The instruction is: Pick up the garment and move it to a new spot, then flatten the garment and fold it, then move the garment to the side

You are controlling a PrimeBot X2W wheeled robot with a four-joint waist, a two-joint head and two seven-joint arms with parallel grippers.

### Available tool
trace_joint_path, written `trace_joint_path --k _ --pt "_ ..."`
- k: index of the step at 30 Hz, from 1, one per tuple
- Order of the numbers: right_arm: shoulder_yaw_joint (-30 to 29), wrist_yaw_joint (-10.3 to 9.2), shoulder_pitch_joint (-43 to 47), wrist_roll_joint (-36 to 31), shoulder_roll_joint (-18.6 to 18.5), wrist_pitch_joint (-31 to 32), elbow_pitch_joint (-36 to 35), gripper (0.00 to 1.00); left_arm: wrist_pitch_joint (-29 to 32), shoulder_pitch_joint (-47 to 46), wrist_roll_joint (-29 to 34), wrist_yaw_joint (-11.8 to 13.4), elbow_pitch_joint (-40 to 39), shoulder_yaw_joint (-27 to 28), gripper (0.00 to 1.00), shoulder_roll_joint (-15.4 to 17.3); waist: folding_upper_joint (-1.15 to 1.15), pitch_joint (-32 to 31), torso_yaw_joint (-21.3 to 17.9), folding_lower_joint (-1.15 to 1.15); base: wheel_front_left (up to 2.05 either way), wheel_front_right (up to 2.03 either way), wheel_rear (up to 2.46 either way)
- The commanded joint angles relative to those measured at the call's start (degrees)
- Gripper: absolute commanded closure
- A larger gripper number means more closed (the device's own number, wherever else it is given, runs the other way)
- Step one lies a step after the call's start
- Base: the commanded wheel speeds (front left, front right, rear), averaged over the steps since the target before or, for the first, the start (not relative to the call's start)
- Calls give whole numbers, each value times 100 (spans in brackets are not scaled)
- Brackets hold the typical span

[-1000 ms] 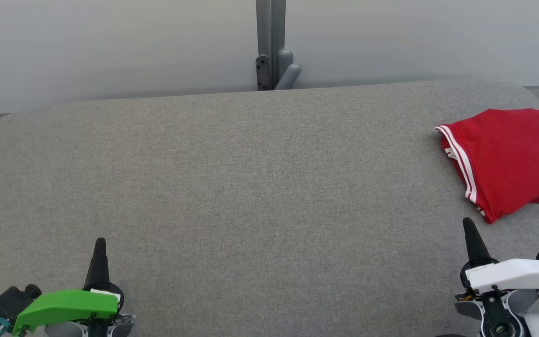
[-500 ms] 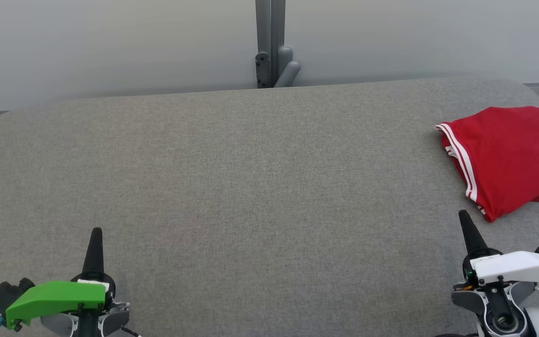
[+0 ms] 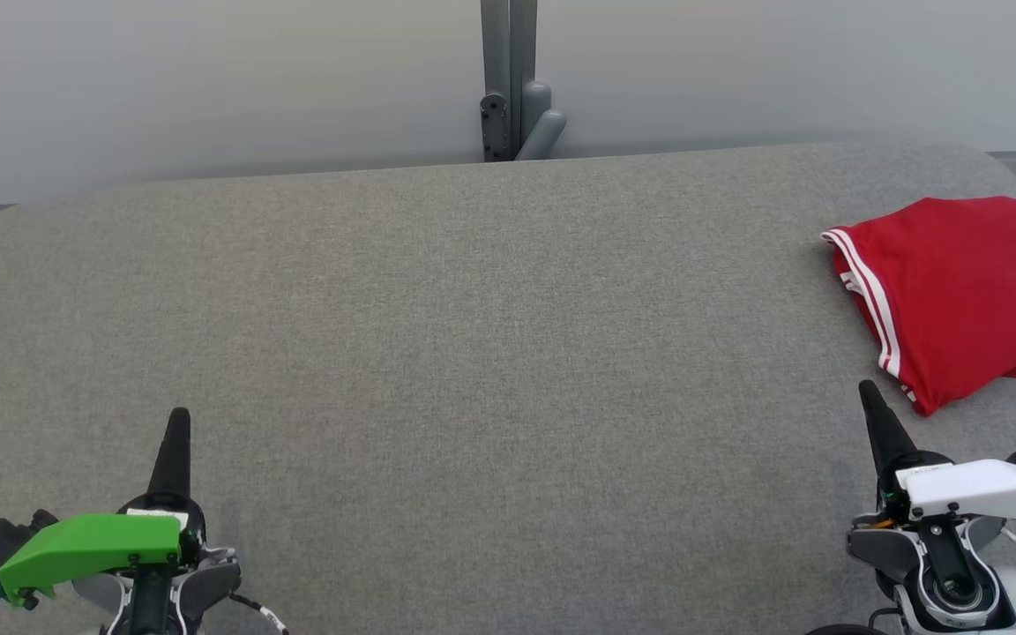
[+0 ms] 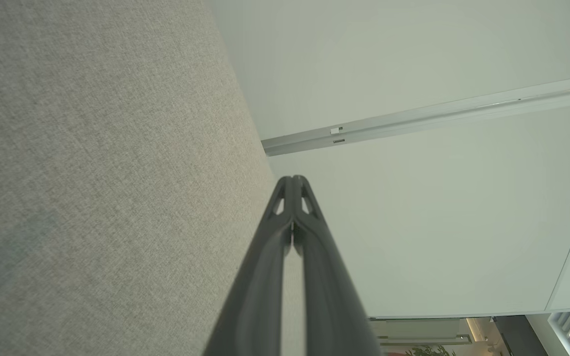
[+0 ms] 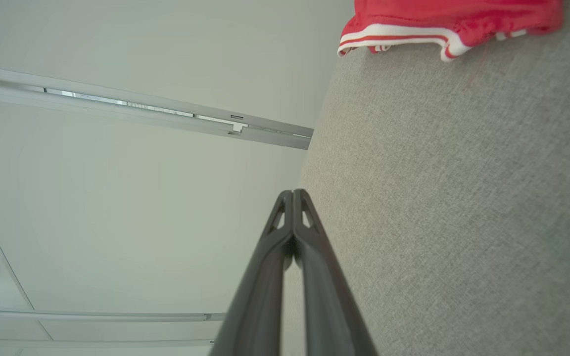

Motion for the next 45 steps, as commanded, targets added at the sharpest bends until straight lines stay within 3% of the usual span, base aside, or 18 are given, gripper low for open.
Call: trace_joint_path --k 1,28,45 --pt "1 1 -98 131 -45 44 3 100 36 -117 -126 39 -41 34 100 34 0 4 -1 0 0 0 0" --pt "70 0 -319 1525 -88 314 103 100 341 -343 -1280 95 -128 141 100 41 0 88 -13 0 0 0 0" --pt "100 0 -322 1617 -104 300 108 100 358 -360 -1304 102 -126 144 100 41 0 94 -14 0 0 0 0"
